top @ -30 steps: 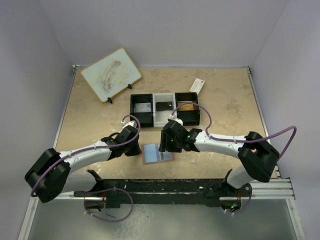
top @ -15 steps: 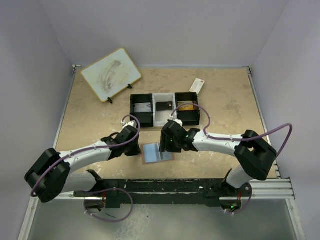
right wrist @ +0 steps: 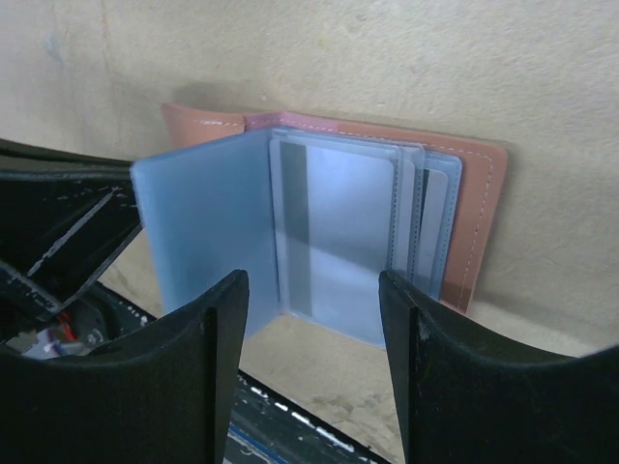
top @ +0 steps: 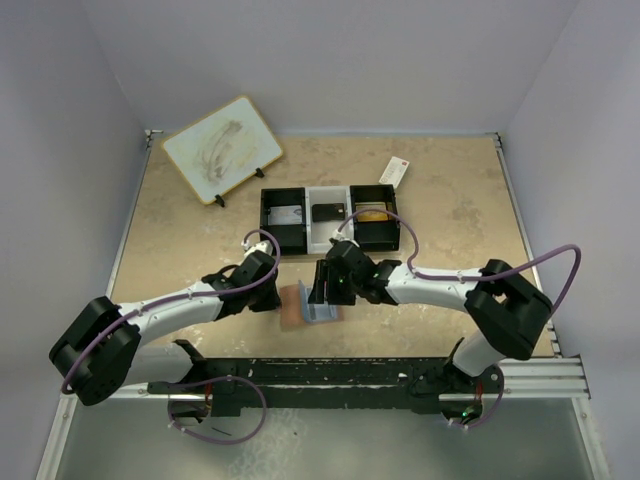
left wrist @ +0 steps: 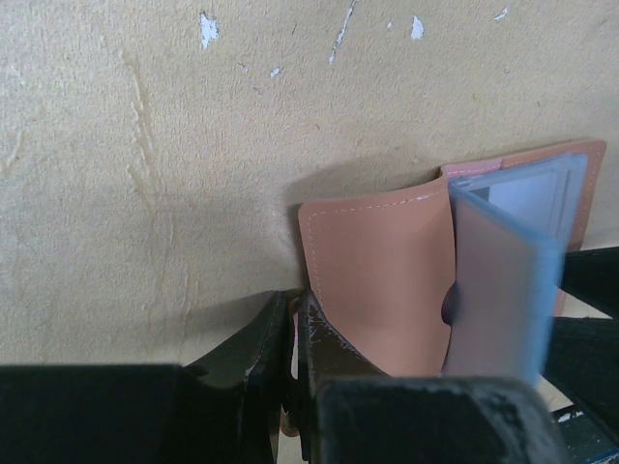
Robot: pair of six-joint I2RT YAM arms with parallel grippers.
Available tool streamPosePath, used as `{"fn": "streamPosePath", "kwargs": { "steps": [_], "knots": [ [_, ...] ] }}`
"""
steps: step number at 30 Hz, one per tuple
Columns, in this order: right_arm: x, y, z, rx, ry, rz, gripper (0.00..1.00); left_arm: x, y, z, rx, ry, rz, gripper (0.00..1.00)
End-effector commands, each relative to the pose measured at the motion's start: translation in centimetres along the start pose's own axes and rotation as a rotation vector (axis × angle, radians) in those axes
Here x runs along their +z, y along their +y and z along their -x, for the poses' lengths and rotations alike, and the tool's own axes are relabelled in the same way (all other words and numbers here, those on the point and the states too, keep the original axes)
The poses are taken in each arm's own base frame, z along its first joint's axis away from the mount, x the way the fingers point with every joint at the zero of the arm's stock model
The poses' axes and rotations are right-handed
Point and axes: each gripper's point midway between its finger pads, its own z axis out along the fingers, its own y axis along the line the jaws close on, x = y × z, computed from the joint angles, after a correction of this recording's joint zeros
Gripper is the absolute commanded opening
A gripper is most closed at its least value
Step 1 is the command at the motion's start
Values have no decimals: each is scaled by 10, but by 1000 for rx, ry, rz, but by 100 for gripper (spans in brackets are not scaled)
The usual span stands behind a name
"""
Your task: Take the credit cards out of the card holder
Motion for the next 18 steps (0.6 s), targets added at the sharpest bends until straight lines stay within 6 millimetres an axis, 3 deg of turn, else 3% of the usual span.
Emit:
{"fn": "streamPosePath", "kwargs": {
  "steps": [1, 11, 14, 18],
  "knots": [
    [2, 34, -6, 2, 35, 163, 59, 2, 2, -5, 23, 24, 10, 0],
    [-17, 68, 8, 25, -20, 323, 58, 2, 2, -6, 23, 24, 9, 0],
    [-16, 51, 15, 33, -46, 211, 58, 2, 3, -5, 24, 24, 13, 0],
    [-24, 3, 26, 43, -117, -54, 61, 1, 3, -6, 23, 22, 12, 0]
  ]
}}
